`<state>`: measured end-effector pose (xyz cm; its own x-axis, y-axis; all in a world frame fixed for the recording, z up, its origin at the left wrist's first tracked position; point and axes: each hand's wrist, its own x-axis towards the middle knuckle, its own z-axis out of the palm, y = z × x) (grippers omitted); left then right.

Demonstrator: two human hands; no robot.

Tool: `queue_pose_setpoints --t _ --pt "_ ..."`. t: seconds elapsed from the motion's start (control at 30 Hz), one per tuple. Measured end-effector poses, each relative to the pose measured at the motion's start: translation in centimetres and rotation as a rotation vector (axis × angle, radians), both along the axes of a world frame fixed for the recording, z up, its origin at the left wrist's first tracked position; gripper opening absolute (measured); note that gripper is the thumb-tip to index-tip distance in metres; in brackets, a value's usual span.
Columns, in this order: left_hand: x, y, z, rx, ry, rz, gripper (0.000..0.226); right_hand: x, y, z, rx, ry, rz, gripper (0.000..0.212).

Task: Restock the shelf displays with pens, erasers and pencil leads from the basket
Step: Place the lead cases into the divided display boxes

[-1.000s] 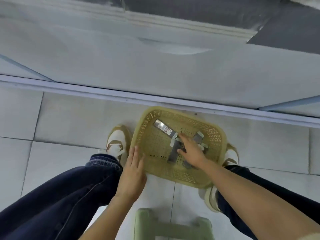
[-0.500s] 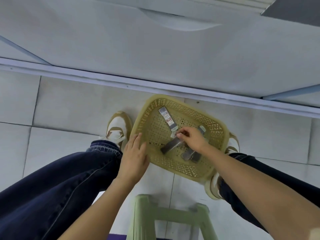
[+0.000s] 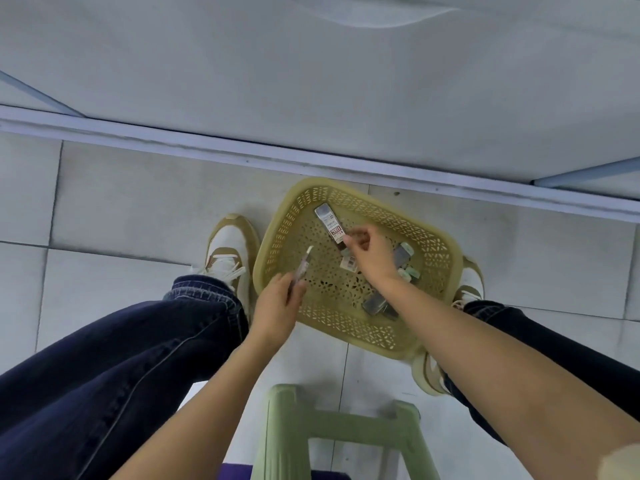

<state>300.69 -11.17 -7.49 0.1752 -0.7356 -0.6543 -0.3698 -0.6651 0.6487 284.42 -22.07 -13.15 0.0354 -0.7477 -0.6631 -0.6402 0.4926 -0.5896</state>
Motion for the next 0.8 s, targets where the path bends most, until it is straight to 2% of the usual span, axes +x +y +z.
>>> queue_pose_setpoints --t 0.07,0.13,0.2,0.27,0.43,0.6,0.7,0.8 --pt "0.7 0.0 -0.2 0.036 0.164 0.15 0.026 0.5 0.1 -1.5 -0.052 0.15 0.06 0.039" --pt "1.2 -0.1 -0.4 0.044 0.296 0.237 0.02 1.1 0.4 -2.5 -0.122 0.276 0.174 0.043" --pt "1.3 -0.3 -0.8 0.054 0.358 0.29 0.014 1.5 0.5 -3.1 -0.185 0.361 0.257 0.041" --pt "1.3 -0.5 -1.1 0.081 0.368 0.329 0.017 1.5 0.3 -3.2 -0.195 0.361 0.273 0.036" --pt "1.0 -1.3 -0.8 0.052 0.297 0.342 0.015 0.0 -0.5 -1.7 -0.103 0.089 0.28 0.022" --pt "0.0 -2.5 0.4 -0.111 -0.12 0.12 0.007 -3.6 -1.4 2.3 -0.016 -0.122 0.453 0.02" --pt "-1.4 -3.5 0.9 -0.091 -0.074 -0.001 0.01 -4.9 -1.5 4.9 0.136 -0.261 0.494 0.023" --pt "-3.4 -4.0 1.5 -0.015 0.077 -0.072 0.012 -5.3 -1.1 6.7 0.128 -0.323 0.375 0.026"
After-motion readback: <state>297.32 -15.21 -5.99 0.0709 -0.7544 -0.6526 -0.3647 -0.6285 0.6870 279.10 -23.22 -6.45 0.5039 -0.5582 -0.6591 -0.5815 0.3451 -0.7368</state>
